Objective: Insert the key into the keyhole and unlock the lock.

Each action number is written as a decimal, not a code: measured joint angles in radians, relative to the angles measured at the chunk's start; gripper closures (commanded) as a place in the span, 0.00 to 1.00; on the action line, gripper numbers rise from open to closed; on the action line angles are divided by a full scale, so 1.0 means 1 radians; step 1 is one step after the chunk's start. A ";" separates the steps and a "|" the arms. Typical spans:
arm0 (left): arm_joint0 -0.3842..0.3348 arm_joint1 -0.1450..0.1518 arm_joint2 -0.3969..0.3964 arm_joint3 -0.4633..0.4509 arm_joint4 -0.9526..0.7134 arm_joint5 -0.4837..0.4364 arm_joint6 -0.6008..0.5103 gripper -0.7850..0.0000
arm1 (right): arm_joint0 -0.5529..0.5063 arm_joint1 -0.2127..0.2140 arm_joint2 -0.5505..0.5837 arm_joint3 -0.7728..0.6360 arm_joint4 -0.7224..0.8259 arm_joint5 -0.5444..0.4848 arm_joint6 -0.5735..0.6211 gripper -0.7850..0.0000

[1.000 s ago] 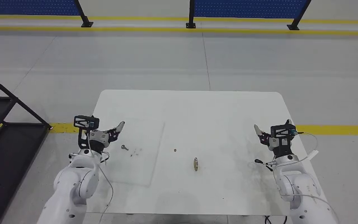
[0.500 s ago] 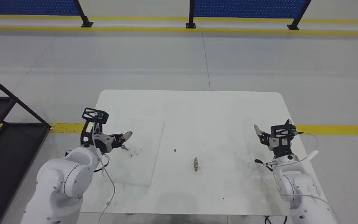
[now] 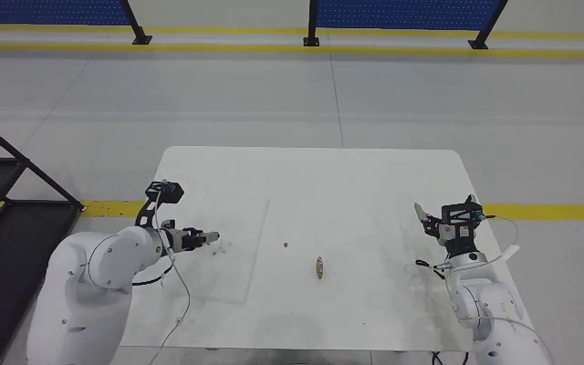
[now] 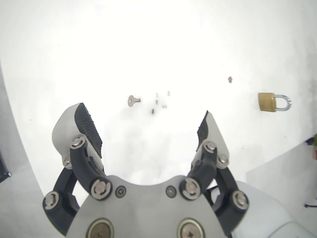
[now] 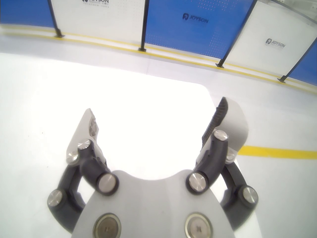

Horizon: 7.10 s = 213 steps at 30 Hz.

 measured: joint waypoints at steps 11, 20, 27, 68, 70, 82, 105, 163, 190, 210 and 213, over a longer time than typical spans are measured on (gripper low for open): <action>-0.038 0.013 0.006 0.179 -0.058 -0.089 0.040 0.00 | 0.000 0.000 0.000 0.000 0.000 0.000 0.000 0.00; -0.069 0.022 0.032 0.237 -0.102 -0.131 0.058 0.18 | 0.000 0.000 0.000 0.000 0.000 0.000 0.000 0.00; -0.081 0.030 0.047 0.219 -0.107 -0.138 0.052 0.31 | 0.000 0.000 0.000 0.000 0.000 0.000 0.000 0.00; -0.091 0.071 0.116 0.273 -0.089 -0.143 0.073 1.00 | 0.000 0.000 0.000 0.000 0.000 0.000 0.000 0.00; -0.093 0.073 0.121 0.275 -0.089 -0.144 0.070 1.00 | 0.000 0.000 0.000 0.000 0.000 0.000 0.000 0.00; -0.031 0.091 0.046 0.084 -0.121 -0.139 0.061 1.00 | 0.000 0.000 0.000 0.000 0.000 0.000 0.000 0.00; -0.074 0.110 -0.220 0.590 -1.244 -0.215 -0.092 1.00 | 0.000 0.000 0.000 0.000 0.000 0.000 0.000 0.00; -0.144 0.156 -0.076 0.667 -1.524 -0.232 -0.093 1.00 | 0.281 -0.043 -0.405 -0.427 0.189 -0.046 1.212 0.00; -0.144 0.156 -0.076 0.667 -1.524 -0.232 -0.093 1.00 | 0.471 -0.078 -0.583 -0.410 0.225 0.185 1.482 0.00; -0.144 0.156 -0.076 0.667 -1.524 -0.232 -0.093 1.00 | 0.639 -0.082 -0.794 -0.209 0.217 0.284 1.536 0.00; -0.144 0.156 -0.076 0.667 -1.524 -0.232 -0.093 1.00 | 0.628 -0.078 -0.803 -0.204 0.209 0.284 1.536 0.00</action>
